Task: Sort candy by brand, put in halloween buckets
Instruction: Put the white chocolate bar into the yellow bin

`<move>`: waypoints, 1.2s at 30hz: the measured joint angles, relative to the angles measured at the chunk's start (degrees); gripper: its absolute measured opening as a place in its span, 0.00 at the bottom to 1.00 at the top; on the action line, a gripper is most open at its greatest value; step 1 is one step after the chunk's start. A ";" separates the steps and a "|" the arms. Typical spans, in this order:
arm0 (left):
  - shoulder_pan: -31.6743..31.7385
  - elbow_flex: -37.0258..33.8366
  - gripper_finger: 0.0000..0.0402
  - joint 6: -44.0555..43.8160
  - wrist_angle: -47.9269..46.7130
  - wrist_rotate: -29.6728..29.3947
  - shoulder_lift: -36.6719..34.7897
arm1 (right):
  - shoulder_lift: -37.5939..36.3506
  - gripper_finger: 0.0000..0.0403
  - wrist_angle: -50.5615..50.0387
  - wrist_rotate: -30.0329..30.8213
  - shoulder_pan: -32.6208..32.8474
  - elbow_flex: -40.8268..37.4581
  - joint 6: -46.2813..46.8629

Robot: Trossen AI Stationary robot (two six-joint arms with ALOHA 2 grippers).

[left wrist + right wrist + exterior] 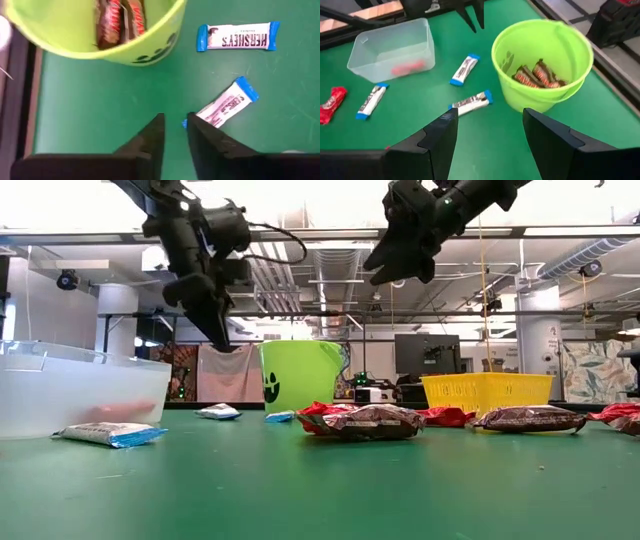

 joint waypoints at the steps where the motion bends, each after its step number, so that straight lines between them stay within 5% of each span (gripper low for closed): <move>1: -0.54 -0.02 0.08 -2.04 -0.06 -0.07 0.90 | -0.02 0.53 -0.04 -0.01 0.23 -0.26 0.37; 9: -6.72 -0.10 0.00 -31.01 -0.89 -4.01 4.23 | -0.24 0.53 0.08 0.01 1.14 -0.55 0.44; 14: -12.85 -0.08 0.00 -40.74 0.72 -7.46 4.69 | -0.27 0.53 0.08 0.02 1.14 -0.55 -0.11; 36: -16.89 -0.08 0.00 -46.90 3.34 -12.23 16.09 | -0.27 0.53 0.09 0.01 1.23 -0.55 -1.11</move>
